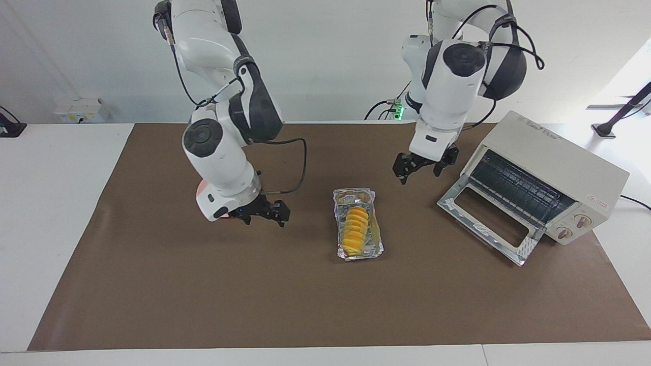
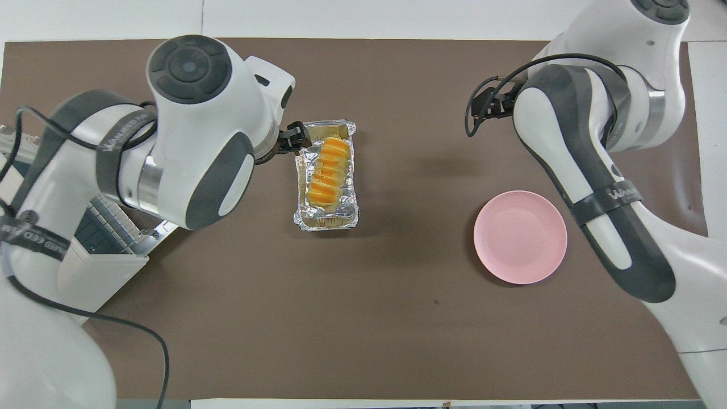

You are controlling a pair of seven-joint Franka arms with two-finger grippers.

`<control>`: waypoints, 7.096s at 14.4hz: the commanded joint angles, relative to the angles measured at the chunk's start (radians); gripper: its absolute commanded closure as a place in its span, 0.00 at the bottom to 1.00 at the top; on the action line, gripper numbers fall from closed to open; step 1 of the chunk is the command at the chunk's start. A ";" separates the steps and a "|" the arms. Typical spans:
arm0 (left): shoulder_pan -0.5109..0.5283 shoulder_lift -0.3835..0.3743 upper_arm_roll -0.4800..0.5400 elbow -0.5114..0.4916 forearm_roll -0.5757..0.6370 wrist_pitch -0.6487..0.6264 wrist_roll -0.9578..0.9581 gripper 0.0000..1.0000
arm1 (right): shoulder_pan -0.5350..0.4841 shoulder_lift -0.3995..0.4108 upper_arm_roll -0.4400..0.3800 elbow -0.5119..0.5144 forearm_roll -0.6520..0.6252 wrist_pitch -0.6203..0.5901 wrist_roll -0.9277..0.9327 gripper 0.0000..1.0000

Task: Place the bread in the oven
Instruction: 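Grasp the foil tray with the left gripper while the right gripper withdraws, then carry the foil tray with the left gripper into the toaster oven opening, then push the foil tray deeper into the oven with the left gripper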

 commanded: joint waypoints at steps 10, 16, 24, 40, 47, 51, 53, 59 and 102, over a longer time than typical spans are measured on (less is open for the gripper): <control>-0.148 0.301 0.026 0.192 -0.002 0.084 -0.066 0.04 | -0.218 -0.175 -0.001 -0.068 -0.130 -0.123 -0.256 0.00; -0.184 0.284 0.026 0.093 0.004 0.125 -0.075 0.21 | -0.258 -0.303 -0.001 -0.070 -0.176 -0.270 -0.319 0.00; -0.184 0.263 0.028 0.037 0.018 0.153 -0.077 1.00 | -0.262 -0.526 -0.002 -0.215 -0.214 -0.347 -0.309 0.00; -0.079 0.234 0.129 0.137 0.012 0.044 -0.030 1.00 | -0.262 -0.554 0.021 -0.277 -0.214 -0.242 -0.222 0.00; 0.093 0.176 0.131 0.109 0.018 0.021 0.039 1.00 | -0.258 -0.560 0.032 -0.281 -0.210 -0.285 -0.228 0.00; 0.199 0.145 0.131 0.060 0.018 -0.010 0.165 1.00 | -0.246 -0.560 0.032 -0.277 -0.210 -0.287 -0.228 0.00; 0.243 0.102 0.131 -0.007 0.018 -0.010 0.179 1.00 | -0.248 -0.560 0.030 -0.277 -0.210 -0.288 -0.227 0.00; 0.342 -0.005 0.135 -0.210 0.042 0.010 0.212 1.00 | -0.248 -0.560 0.030 -0.277 -0.210 -0.290 -0.228 0.00; 0.411 -0.141 0.143 -0.398 0.097 0.087 0.058 1.00 | -0.248 -0.560 0.032 -0.277 -0.210 -0.290 -0.227 0.00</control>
